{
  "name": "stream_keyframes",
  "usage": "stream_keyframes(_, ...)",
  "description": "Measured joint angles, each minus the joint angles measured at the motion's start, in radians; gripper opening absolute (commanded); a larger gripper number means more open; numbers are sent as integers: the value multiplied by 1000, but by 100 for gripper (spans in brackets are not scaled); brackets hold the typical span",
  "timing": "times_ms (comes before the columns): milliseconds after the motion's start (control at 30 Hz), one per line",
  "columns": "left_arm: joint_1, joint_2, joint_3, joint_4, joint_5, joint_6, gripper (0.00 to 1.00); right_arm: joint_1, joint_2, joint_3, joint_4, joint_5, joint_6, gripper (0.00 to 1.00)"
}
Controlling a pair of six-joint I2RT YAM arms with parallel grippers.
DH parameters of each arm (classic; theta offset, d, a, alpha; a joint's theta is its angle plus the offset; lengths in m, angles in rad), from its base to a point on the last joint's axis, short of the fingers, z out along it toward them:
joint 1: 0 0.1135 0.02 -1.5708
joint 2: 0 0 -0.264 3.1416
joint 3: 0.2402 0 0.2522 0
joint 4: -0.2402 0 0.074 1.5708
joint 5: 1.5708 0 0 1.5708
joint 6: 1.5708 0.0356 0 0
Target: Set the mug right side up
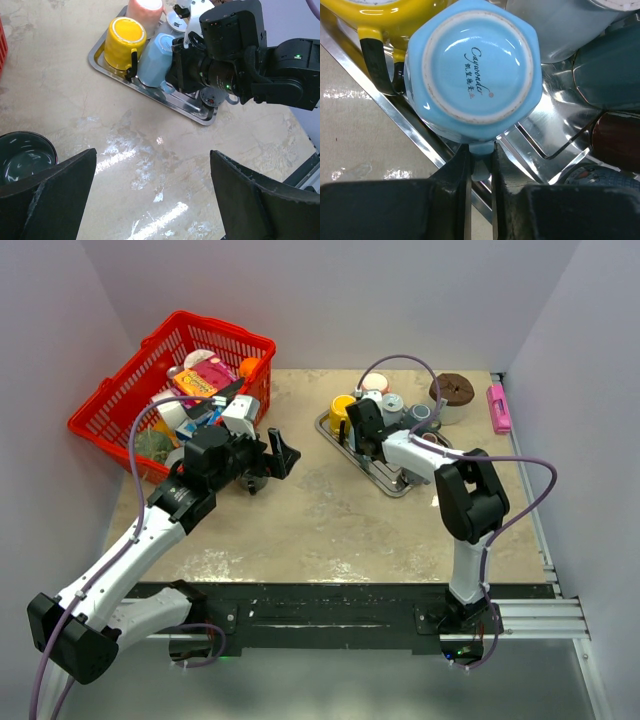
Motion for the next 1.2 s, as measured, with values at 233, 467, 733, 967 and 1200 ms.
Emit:
stream_keyframes(233, 0, 0, -5, 5, 5, -1, 99, -2, -10, -3, -5, -24, -5, 0)
stream_keyframes(467, 0, 11, -5, 22, 32, -16, 99, -13, -159, -111, -45, -132, 79, 0)
stream_keyframes(733, 0, 37, -6, 44, 100, -54, 99, -25, -436, -240, -46, -312, 239, 0)
stream_keyframes(967, 0, 42, -69, 185, 223, -154, 99, -29, -624, -311, 79, -463, 337, 0)
stream_keyframes(1200, 0, 79, -166, 506, 391, -356, 99, -29, -727, -345, 270, -631, 436, 0)
